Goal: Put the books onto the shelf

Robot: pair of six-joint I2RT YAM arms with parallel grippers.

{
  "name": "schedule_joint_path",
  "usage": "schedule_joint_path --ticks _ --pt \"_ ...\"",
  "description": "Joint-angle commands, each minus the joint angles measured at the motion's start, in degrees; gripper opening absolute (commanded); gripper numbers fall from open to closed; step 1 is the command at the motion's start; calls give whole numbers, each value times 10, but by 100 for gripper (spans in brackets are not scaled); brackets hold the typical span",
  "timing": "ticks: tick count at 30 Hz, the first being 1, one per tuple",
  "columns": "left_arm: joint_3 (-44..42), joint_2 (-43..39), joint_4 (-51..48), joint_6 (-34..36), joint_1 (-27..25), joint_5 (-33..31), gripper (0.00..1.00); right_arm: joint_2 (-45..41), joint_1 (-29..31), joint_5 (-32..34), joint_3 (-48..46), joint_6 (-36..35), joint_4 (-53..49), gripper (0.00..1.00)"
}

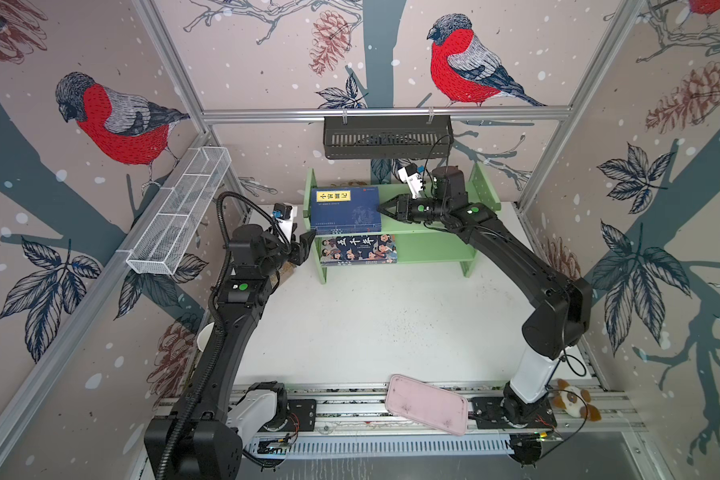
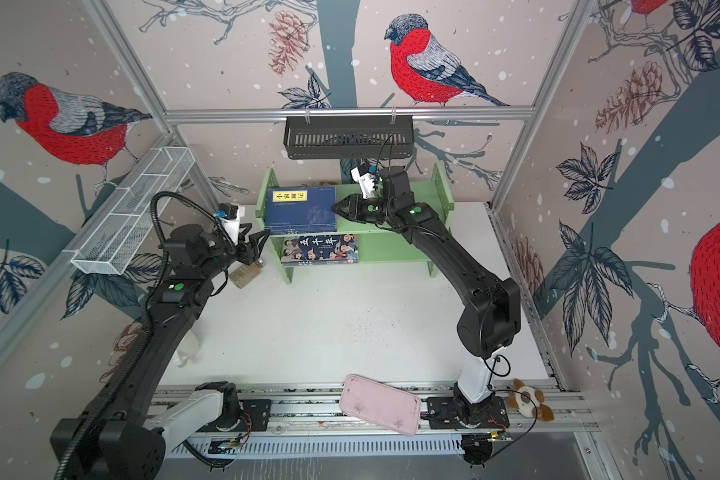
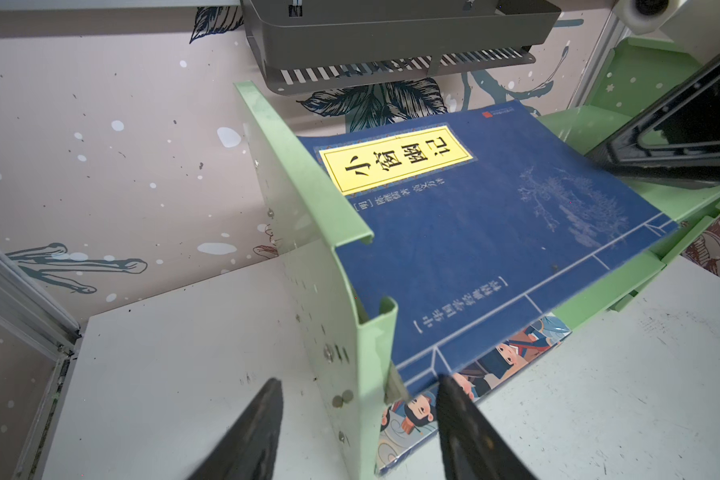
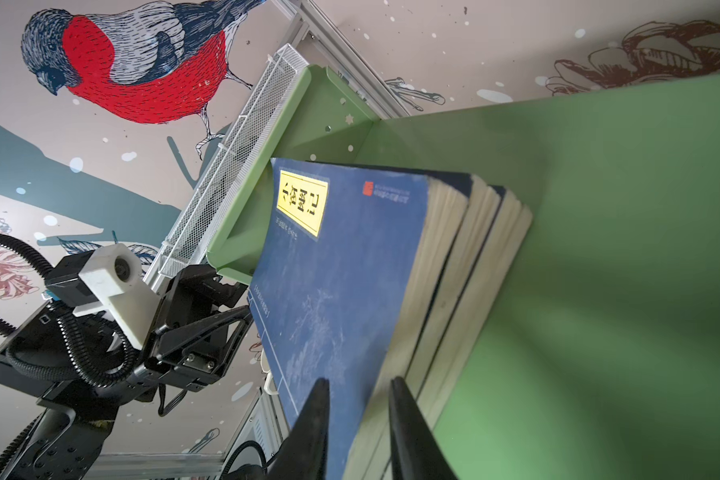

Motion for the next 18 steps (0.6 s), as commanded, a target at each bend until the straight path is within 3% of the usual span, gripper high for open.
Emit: schedule_joint_path --ticks 1,11,18 --pt "2 -1 30 6 0 0 59 -9 -1 18 5 -18 -4 27" --pt "4 1 30 0 0 1 58 -24 -3 41 4 -32 -16 28" --pt "8 -6 9 3 0 9 62 -85 29 170 -14 -113 -63 29"
